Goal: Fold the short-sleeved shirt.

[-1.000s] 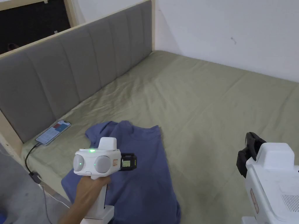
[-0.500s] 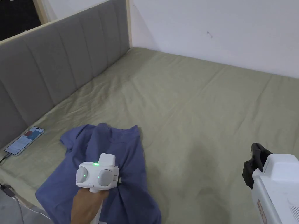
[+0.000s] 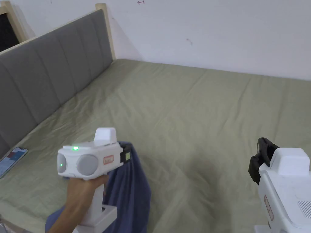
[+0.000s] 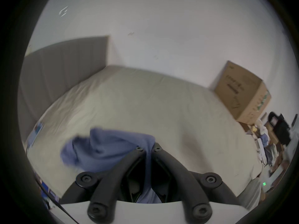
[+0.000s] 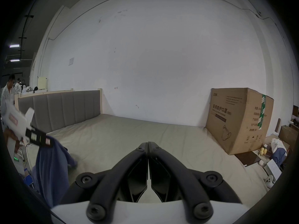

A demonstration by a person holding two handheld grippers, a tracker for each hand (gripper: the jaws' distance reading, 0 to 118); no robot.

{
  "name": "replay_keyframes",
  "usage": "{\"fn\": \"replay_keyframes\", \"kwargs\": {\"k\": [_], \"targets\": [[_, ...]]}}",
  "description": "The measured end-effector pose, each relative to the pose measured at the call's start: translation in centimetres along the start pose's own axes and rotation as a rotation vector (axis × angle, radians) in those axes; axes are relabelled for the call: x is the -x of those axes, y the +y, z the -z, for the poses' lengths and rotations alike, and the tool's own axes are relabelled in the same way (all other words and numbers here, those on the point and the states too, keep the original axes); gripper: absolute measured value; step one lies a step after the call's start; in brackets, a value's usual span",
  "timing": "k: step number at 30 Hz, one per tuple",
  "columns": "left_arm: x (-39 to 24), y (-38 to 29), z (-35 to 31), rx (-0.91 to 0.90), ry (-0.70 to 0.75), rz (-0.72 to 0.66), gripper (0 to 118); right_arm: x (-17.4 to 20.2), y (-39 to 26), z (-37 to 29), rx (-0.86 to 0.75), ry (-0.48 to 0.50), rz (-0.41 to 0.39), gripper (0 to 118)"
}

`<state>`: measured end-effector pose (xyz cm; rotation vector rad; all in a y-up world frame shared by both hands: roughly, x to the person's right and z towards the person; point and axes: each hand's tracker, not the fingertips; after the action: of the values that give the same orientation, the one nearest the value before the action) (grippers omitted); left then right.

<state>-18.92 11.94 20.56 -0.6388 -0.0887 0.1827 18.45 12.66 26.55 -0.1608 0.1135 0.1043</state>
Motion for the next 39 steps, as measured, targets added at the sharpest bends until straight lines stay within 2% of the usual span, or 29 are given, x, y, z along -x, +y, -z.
{"fn": "replay_keyframes", "kwargs": {"k": [7, 10, 16, 20, 24, 27, 30, 37, 38, 39], "targets": [[-11.5, 6.8, -2.1, -0.131, -0.244, 0.151, 1, -5.2, 0.6, -3.7, -0.045, -0.106, 0.006, 0], [-16.9, 7.7, -2.0, -0.153, -0.297, 0.259, 1, -7.7, 0.8, -5.3, -0.059, -0.159, 0.014, 0], [-25.6, 6.4, -0.1, -0.116, -0.441, 0.340, 1, -12.0, 0.7, -8.2, -0.072, -0.267, 0.010, 0], [-29.8, 3.2, 2.3, -0.017, -0.515, 0.391, 1, -14.2, 0.0, -9.5, -0.059, -0.315, 0.012, 0], [-32.3, -2.5, 5.7, 0.137, -0.544, 0.431, 1, -15.6, -0.7, -10.1, -0.037, -0.345, 0.022, 0], [-32.9, -7.5, 8.1, 0.275, -0.528, 0.449, 1, -16.0, -1.3, -10.2, -0.019, -0.353, 0.025, 0], [-32.7, -11.8, 9.8, 0.378, -0.475, 0.530, 1, -16.1, -1.9, -10.2, 0.000, -0.353, 0.020, 0], [-31.3, -17.8, 13.6, 0.491, -0.299, 0.653, 2, -15.8, -2.7, -10.1, 0.034, -0.347, 0.032, 0], [-31.3, -17.8, 13.6, 0.479, -0.312, 0.650, 2, -15.7, -2.7, -10.1, 0.036, -0.345, 0.032, 0], [-31.1, -17.4, 13.2, 0.467, -0.324, 0.627, 11, -15.7, -2.7, -10.2, 0.036, -0.344, 0.030, 0]]}}
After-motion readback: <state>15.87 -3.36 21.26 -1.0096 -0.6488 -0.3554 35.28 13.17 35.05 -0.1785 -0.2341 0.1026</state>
